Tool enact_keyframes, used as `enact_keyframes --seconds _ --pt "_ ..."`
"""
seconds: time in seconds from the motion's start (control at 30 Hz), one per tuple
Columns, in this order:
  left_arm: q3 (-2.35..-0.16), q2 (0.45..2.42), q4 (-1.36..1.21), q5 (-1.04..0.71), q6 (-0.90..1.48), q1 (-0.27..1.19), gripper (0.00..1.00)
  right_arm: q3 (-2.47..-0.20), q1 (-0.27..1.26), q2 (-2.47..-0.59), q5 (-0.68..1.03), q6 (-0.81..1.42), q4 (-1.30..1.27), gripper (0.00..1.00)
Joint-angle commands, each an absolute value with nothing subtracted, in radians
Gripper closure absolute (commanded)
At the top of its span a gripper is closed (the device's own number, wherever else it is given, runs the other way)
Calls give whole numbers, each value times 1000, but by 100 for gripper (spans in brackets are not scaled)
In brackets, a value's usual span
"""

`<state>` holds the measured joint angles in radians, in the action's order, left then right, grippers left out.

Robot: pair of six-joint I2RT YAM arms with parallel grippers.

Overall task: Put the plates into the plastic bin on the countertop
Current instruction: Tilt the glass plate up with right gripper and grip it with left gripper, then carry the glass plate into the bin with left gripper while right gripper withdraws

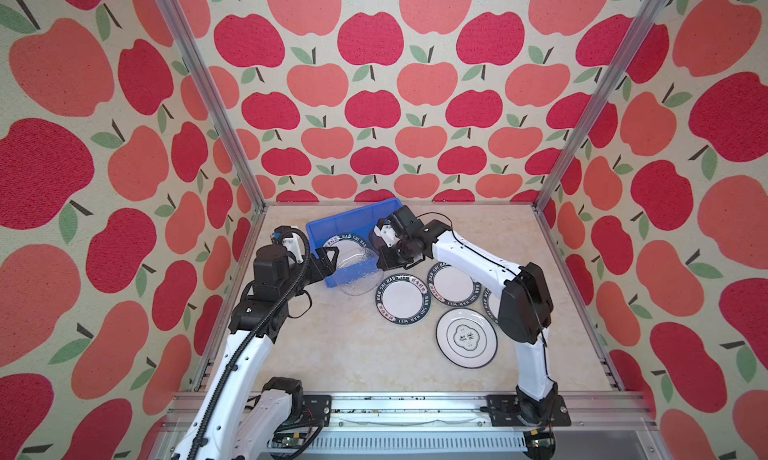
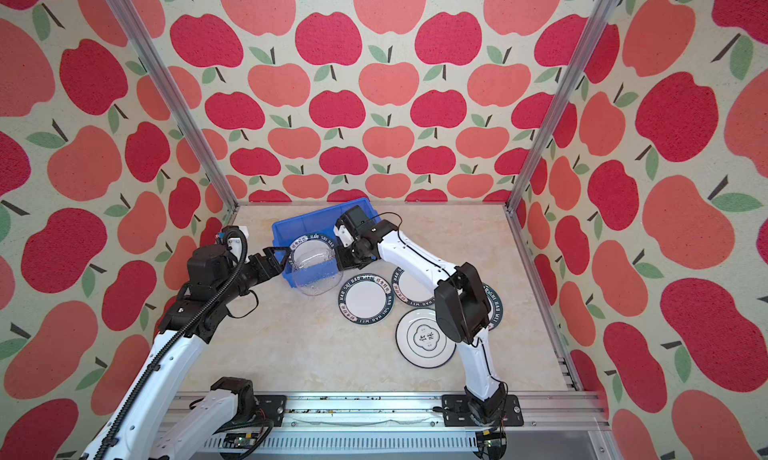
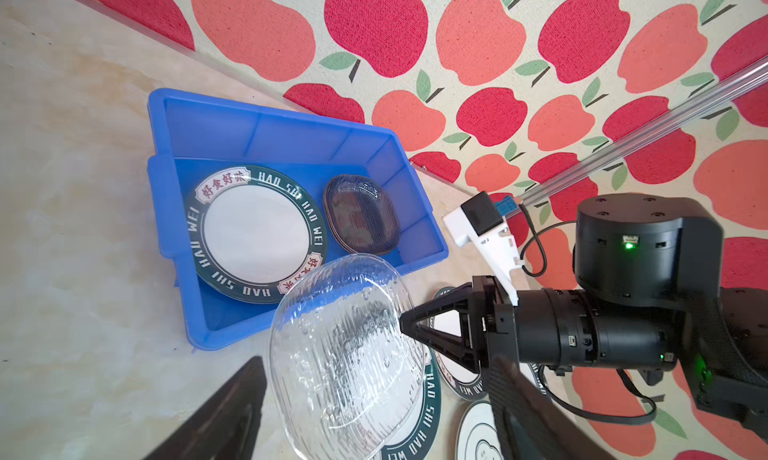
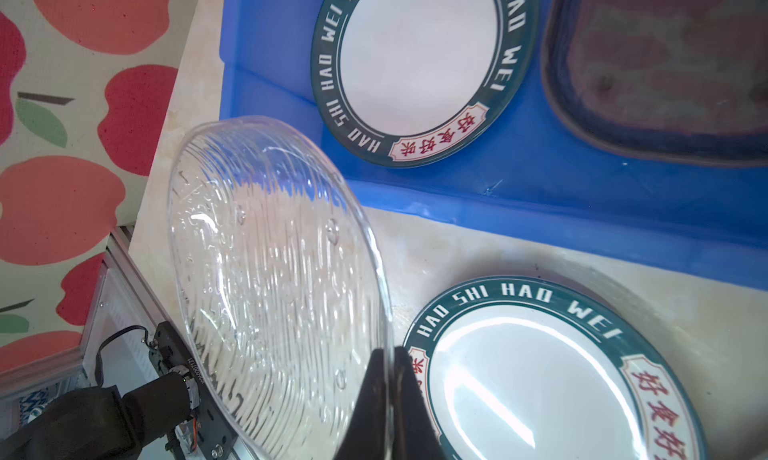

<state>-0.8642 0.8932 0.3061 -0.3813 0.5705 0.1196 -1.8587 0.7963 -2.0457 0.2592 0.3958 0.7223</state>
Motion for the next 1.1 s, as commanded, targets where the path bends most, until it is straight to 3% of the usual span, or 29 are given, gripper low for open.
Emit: enact_keyframes --seconds 0.0,0.2,0.33,0.63,0.9,1.07 --pt "-876 950 205 -564 604 84 27 -1917 759 -2009 268 365 767 100" --pt "-870 1077 84 -688 661 59 47 -2002 708 -2046 321 381 769 100" --pt "-880 1135 60 -708 669 60 55 -2035 698 -2062 336 386 768 100" --pt "-872 1203 46 -682 664 60 57 -2080 695 -2068 354 382 783 100" --pt "-947 1284 122 -612 603 73 66 -2147 704 -2097 321 352 849 100" --pt "-989 1325 167 -556 564 96 78 -2170 724 -2102 245 324 878 100"
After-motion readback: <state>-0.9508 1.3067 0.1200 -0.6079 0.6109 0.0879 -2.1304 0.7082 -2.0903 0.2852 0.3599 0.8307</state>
